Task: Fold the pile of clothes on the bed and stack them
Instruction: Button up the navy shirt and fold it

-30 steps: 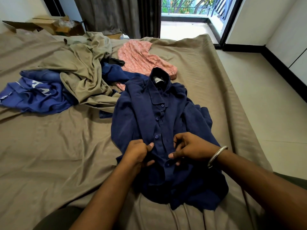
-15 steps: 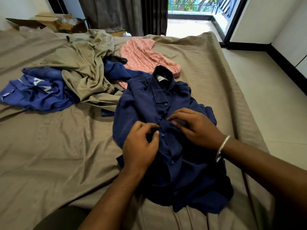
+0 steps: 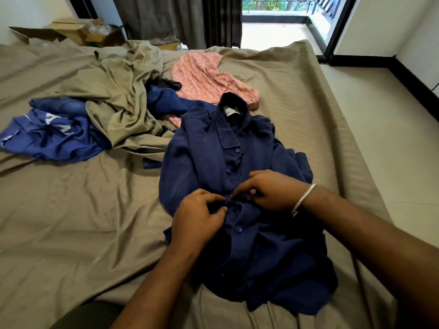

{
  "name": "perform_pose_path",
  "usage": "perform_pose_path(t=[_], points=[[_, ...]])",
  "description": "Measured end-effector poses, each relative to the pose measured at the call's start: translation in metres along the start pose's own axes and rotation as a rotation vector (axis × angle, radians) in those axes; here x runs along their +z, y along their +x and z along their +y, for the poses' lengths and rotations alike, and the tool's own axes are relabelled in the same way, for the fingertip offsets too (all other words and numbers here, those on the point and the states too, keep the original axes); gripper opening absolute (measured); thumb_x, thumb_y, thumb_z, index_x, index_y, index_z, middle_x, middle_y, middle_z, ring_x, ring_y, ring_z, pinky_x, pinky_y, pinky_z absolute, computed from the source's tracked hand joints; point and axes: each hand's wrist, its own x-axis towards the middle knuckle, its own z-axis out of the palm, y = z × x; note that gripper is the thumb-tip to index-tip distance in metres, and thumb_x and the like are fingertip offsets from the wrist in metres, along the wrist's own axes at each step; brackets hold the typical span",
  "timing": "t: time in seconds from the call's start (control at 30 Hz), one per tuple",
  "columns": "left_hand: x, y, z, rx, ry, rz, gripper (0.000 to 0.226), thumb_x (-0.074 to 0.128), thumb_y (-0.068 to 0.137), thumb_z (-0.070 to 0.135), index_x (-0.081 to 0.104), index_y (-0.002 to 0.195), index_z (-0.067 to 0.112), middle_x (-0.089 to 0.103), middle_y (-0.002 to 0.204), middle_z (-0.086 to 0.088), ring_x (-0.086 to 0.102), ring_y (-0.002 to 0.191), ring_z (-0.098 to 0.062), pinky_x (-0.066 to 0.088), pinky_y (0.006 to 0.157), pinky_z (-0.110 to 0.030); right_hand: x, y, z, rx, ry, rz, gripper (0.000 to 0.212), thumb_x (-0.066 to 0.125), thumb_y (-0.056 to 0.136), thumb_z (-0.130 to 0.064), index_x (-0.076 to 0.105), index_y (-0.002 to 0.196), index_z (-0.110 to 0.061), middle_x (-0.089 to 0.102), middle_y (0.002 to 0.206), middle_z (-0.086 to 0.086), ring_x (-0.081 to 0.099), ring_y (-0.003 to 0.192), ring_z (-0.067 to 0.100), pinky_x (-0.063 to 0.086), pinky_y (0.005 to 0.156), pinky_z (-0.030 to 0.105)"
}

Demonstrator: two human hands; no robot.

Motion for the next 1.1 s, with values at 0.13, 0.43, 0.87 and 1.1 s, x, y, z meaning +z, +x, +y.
perform_pose_path(t=[0.13, 0.43, 0.87, 1.1], points=[[0.003, 0.001, -0.001, -0.012, 0.037, 0.002, 0.017, 0.073, 0.084, 0.033, 0.076, 0.101, 0.029, 0.067, 0.101, 0.011, 0.063, 0.095, -0.008, 0.055, 0.081, -0.033, -0.001, 0.001, -0.002, -0.008, -0.02, -0.017, 0.026, 0.055, 0.097, -0.032, 0.062, 0.122, -0.038, 0.056, 0.093, -0.007, 0.055, 0.09, 0.012, 0.046, 0.082, 0.027], [0.01, 0.001, -0.001, 0.011, 0.033, 0.058, 0.015, 0.063, 0.092, 0.039, 0.07, 0.101, 0.029, 0.065, 0.101, 0.012, 0.059, 0.098, -0.011, 0.054, 0.078, -0.038, 0.004, 0.0, -0.009, 0.016, -0.183, 0.014, 0.036, 0.049, 0.099, -0.04, 0.046, 0.134, -0.047, 0.044, 0.103, -0.006, 0.052, 0.083, 0.014, 0.052, 0.072, 0.035], [0.014, 0.004, -0.007, 0.004, 0.018, 0.066, 0.017, 0.071, 0.088, 0.033, 0.073, 0.1, 0.022, 0.068, 0.099, 0.007, 0.061, 0.096, -0.014, 0.051, 0.08, -0.032, 0.0, -0.009, -0.005, -0.24, -0.223, 0.362, 0.019, 0.056, 0.089, -0.037, 0.074, 0.086, -0.031, 0.057, 0.131, -0.005, 0.061, 0.062, 0.014, 0.042, 0.042, 0.029], [0.012, 0.003, -0.003, 0.032, -0.153, 0.099, 0.016, 0.065, 0.093, 0.031, 0.073, 0.106, 0.026, 0.073, 0.1, 0.012, 0.065, 0.093, -0.004, 0.056, 0.08, -0.03, 0.0, -0.005, -0.008, -0.213, -0.178, 0.227, 0.03, 0.053, 0.096, -0.031, 0.062, 0.124, -0.037, 0.062, 0.125, -0.017, 0.063, 0.106, 0.012, 0.054, 0.072, 0.035]])
